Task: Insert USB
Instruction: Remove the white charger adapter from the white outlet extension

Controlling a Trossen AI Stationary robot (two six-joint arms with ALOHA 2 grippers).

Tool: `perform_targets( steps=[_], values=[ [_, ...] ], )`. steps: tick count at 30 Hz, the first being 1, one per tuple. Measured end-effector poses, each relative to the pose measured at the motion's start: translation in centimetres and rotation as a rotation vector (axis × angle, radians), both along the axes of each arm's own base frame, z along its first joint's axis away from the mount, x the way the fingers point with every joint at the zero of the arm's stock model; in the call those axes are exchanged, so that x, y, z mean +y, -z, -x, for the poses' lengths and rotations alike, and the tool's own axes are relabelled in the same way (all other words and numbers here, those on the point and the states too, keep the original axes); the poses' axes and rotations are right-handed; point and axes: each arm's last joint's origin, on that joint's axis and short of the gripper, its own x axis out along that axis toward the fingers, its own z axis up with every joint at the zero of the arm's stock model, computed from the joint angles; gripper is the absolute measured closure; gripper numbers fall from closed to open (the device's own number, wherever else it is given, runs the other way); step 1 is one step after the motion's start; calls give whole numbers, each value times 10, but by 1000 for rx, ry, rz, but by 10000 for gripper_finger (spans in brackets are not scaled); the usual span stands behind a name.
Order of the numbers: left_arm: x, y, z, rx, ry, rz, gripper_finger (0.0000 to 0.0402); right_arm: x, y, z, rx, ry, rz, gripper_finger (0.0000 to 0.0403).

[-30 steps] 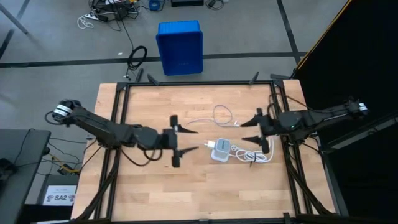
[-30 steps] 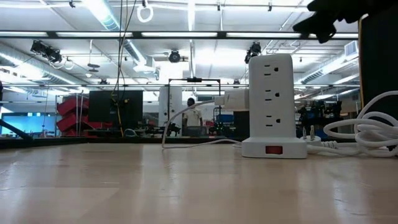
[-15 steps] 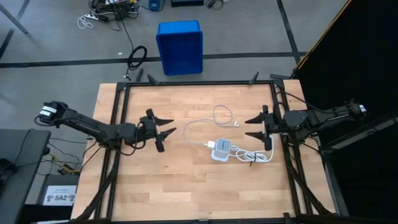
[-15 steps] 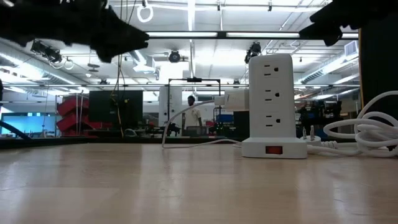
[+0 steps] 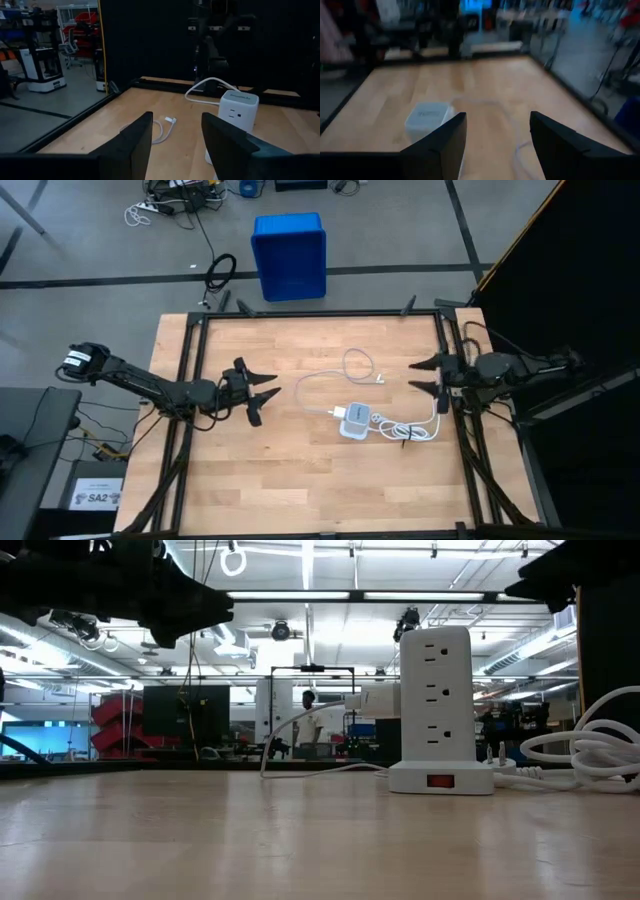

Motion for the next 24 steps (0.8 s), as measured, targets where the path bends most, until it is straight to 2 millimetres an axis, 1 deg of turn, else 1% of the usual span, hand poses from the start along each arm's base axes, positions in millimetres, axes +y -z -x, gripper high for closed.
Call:
perform_targets(
  steps=[3,6,8,16,20,22,24],
  values=[
    [0,0,0,-1,0,-1,245,-2,11,9,-44,5,5,215],
    [0,0,0,0,1,-1,245,-3,17,12,-114,5,-8,213],
    [0,0,0,0,3,0,245,-3,18,12,-142,4,-12,211],
    [0,0,0,-4,3,1,245,-2,17,9,-156,6,-47,209],
    [-1,-9,-4,-40,3,9,245,3,12,-2,-177,-98,-67,214],
    [-3,-18,-12,-17,28,-4,244,6,14,-13,-142,-118,-63,215],
    [-7,-26,-24,40,48,-44,242,9,19,-26,-73,-114,-51,215]
  ],
)
